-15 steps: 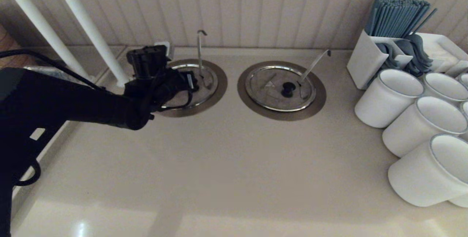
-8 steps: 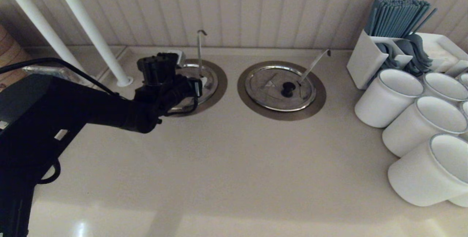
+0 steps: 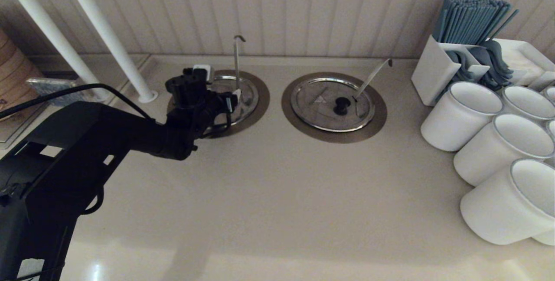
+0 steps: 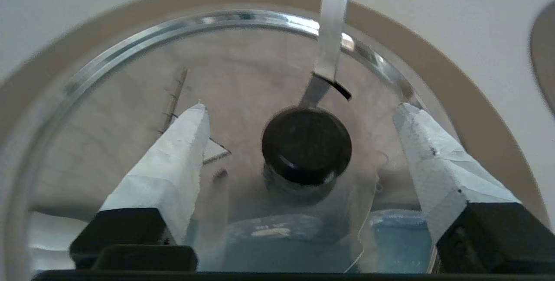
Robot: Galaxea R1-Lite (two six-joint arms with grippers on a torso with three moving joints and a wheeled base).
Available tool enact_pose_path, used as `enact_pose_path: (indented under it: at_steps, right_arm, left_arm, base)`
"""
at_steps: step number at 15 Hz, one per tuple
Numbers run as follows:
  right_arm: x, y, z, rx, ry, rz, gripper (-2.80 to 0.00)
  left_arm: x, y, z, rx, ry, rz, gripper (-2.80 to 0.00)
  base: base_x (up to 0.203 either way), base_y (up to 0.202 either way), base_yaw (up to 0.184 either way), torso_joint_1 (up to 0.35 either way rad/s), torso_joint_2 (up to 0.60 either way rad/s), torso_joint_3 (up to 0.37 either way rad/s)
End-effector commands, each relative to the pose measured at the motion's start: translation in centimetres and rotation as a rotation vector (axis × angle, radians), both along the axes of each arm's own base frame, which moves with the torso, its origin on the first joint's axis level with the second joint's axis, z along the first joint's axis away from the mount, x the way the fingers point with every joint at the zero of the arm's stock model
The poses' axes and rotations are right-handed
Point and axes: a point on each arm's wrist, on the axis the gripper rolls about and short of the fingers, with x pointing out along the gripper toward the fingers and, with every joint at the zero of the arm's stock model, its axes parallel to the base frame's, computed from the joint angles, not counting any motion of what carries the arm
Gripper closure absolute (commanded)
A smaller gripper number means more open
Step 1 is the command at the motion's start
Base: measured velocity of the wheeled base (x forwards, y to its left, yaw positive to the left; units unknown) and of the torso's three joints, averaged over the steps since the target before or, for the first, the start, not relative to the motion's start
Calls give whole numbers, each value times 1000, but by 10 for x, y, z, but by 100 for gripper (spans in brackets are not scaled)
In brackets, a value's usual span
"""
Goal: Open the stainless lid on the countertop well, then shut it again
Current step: Open the lid
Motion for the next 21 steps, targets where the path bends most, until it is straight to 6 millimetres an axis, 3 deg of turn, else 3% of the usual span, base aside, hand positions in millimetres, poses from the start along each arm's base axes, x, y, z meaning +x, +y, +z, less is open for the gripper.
enact_pose_path:
  at_steps: [1, 10, 21]
  right_arm:
    - [0, 0, 0, 0, 1, 1, 0]
    - [0, 0, 0, 0, 2, 1, 0]
    - [0, 0, 0, 0, 1, 1, 0]
  left_arm:
    - [1, 0, -2, -1, -1, -2, -280]
    - [14, -5, -21, 28, 12, 1, -280]
    - [18, 5, -17, 75, -33, 40, -280]
  base:
    - [0, 0, 0, 0, 0, 0]
    - [0, 0, 0, 0, 0, 0]
    - [0, 0, 0, 0, 1, 3]
